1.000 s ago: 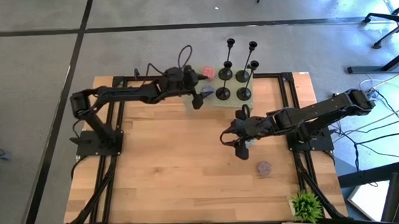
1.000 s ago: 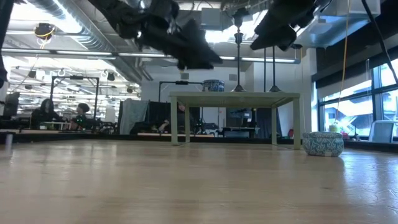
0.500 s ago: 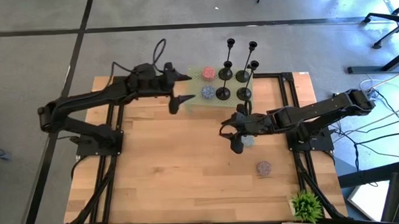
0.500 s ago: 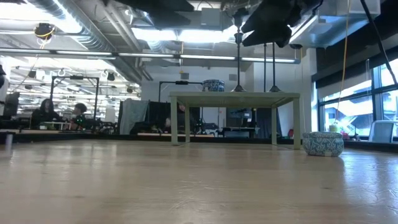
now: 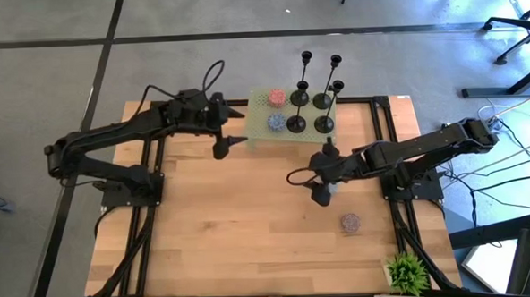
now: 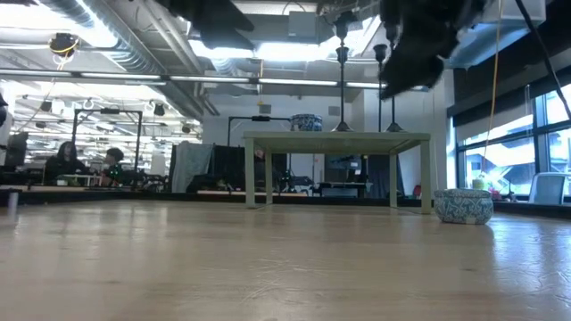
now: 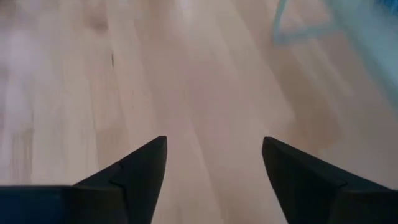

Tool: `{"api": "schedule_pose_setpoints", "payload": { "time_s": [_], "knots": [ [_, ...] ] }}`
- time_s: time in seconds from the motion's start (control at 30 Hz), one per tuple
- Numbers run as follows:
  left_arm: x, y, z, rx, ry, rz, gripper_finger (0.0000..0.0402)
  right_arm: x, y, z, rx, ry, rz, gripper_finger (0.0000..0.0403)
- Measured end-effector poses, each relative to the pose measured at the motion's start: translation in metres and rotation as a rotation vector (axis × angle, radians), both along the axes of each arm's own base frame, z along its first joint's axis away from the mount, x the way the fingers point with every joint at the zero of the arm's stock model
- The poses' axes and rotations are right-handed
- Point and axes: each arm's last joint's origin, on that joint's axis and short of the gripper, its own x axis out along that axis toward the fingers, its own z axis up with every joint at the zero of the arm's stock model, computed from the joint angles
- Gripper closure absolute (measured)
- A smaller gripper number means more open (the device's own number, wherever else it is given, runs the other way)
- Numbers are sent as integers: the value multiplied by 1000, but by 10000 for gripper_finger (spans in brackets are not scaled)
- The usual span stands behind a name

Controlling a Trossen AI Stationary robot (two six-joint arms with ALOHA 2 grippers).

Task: Pick & Place candle stick holders
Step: Put the blue scented candle on the shelf

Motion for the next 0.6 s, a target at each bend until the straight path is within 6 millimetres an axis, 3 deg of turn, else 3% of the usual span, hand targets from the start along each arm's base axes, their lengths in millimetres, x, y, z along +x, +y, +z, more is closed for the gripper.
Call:
{"api": "schedule_pose_setpoints", "payload": {
  "time_s": [0.37, 0.6],
  "knots": [
    [8, 2, -12, -39, 39, 7, 57, -32, -2, -22, 69, 359, -250, 88],
    [10, -3, -11, -40, 32, -10, 57, -23, -3, -43, 134, 428, -474, 88]
  ]
}}
